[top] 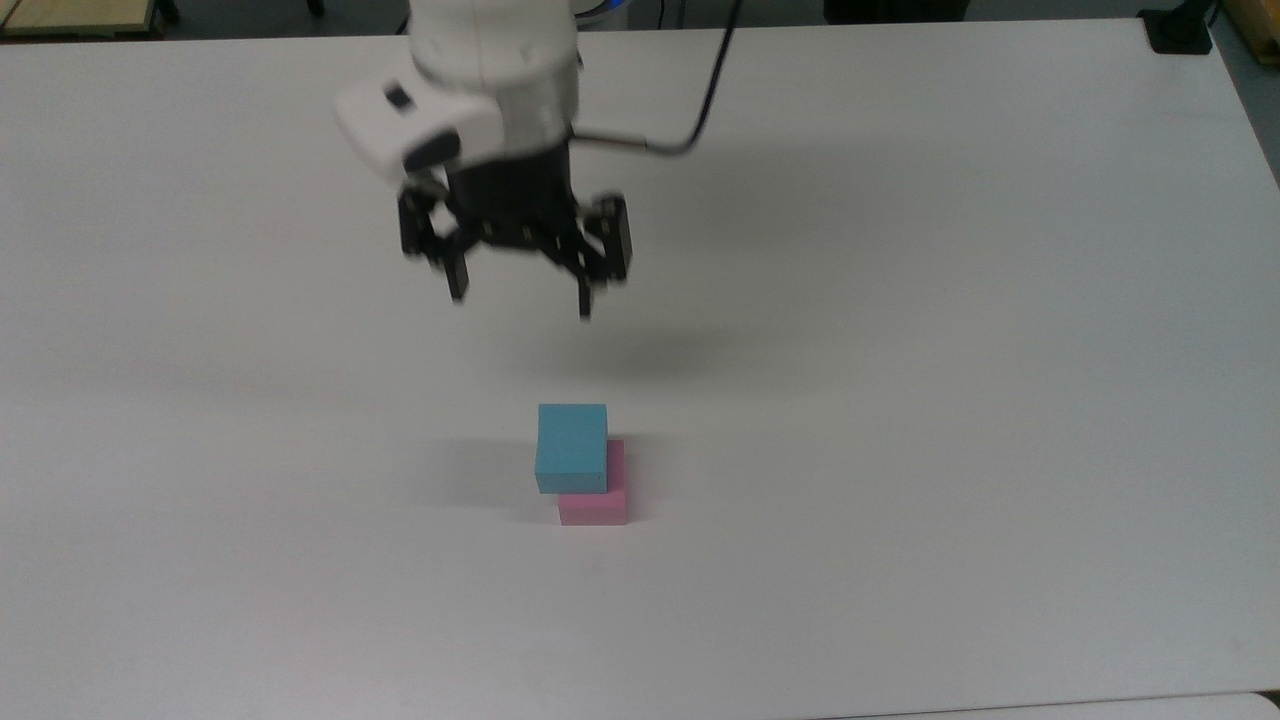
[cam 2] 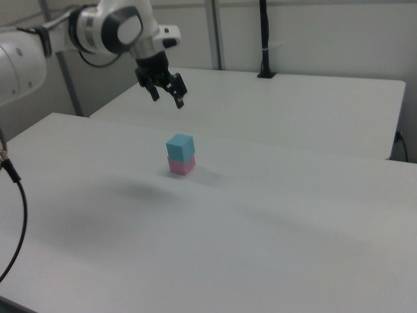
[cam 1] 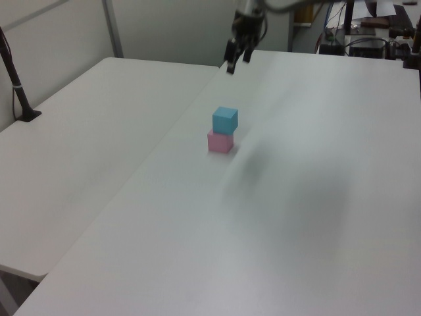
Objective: Put blue cube on pink cube
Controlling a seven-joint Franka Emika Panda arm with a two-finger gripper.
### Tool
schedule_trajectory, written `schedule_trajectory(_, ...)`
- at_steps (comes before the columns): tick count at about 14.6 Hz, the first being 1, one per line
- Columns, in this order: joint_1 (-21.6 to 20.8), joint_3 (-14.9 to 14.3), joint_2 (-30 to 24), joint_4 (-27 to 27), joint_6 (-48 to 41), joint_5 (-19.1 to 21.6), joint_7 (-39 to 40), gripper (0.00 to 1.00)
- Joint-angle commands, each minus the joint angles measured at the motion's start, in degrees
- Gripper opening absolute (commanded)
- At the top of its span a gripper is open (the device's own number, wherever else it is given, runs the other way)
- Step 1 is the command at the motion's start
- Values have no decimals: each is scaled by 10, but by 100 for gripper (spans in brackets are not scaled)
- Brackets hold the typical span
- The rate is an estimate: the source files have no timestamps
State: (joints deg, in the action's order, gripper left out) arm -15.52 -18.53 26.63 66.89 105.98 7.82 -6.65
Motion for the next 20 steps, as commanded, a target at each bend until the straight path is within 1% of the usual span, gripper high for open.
schedule_trajectory(1,40,73,-122,75,-108,-62,-16,100)
schedule_trajectory(2,70,111,-138,82,-137,-84,-16,100)
schedule_trajectory(3,98,146,-150,89,-164,-97,-16,100)
schedule_trajectory(4,123,176,-161,97,-190,-102,-16,100)
schedule_trajectory(5,127,181,-173,113,-197,-103,-16,100)
schedule_trajectory(8,127,183,-203,166,-190,-103,-16,100)
schedule_trajectory(10,127,182,-209,172,-184,-103,-15,100)
schedule_trajectory(12,127,177,-219,181,-157,-102,-15,100)
schedule_trajectory(14,126,176,-240,218,-137,-101,-15,100)
schedule_trajectory(17,119,176,-254,263,-95,-98,-15,100)
schedule_trajectory(20,119,176,-253,267,-89,-97,-12,100)
